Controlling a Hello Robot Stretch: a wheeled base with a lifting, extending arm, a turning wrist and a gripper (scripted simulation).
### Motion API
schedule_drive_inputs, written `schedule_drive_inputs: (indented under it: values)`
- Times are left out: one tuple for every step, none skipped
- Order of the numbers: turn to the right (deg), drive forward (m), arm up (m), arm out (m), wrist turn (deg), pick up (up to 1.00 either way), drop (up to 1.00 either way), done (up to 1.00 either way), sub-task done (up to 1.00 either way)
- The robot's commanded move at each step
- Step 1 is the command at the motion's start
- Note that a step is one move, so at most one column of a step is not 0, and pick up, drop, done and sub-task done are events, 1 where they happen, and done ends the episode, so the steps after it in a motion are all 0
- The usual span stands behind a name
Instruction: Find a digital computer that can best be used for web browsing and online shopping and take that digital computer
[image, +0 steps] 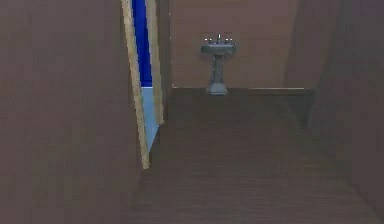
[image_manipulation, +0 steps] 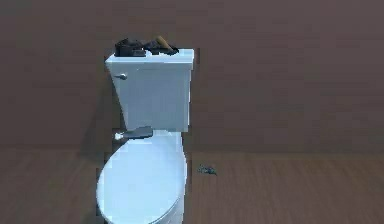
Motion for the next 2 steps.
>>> schedule_drive_inputs:
  values:
    - [0.0,1.00,0.00,0.00,0.0,0.00,0.00,0.00,0.00]
    - [0.0,0.95,0.00,0.00,0.0,0.00,0.00,0.00,0.00]
